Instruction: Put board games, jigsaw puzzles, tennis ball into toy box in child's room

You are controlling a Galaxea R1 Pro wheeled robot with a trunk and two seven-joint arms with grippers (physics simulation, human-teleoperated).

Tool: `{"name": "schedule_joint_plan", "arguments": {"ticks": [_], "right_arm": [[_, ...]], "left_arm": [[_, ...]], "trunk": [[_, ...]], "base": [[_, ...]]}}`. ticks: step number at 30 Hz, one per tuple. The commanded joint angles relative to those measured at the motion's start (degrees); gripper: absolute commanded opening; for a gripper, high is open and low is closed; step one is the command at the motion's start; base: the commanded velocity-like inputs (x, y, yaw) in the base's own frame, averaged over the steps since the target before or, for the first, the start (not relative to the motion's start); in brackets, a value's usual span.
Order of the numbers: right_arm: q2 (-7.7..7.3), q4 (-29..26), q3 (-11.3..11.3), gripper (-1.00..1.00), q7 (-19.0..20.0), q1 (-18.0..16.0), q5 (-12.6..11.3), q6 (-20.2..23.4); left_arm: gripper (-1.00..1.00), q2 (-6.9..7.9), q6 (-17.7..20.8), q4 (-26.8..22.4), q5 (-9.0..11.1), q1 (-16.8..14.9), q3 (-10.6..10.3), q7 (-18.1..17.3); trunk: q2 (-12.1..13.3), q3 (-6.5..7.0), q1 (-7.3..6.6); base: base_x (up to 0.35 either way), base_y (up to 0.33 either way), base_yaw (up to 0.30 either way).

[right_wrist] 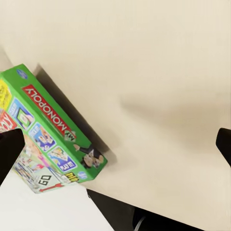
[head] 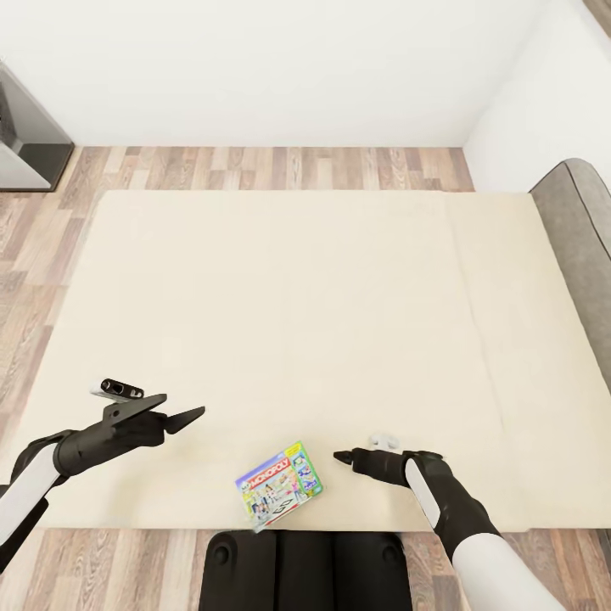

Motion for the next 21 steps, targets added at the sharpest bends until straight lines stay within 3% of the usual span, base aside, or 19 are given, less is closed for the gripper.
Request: {"name": "schedule_joint_plan", "arguments": {"ticks": [1, 21], "right_arm": [[0.03, -0.06, -0.12, 1.0, 0.01, -0.01, -0.19, 0.39], [0.03, 0.02, -0.23, 1.0, 0.05, -0.01, -0.29, 0.51]], "left_arm": [[1.0, 0.07, 0.26, 0.04, 0.21, -0.05, -0.13, -0.13], [1.0, 0.04, 0.26, 0.04, 0.21, -0.05, -0.13, -0.13]], "trunk": [[-0.09, -0.06, 0.03], [-0.09, -0.06, 0.03]], "base": [[0.0, 0.2, 0.0], [0.0, 0.152, 0.0]]}}
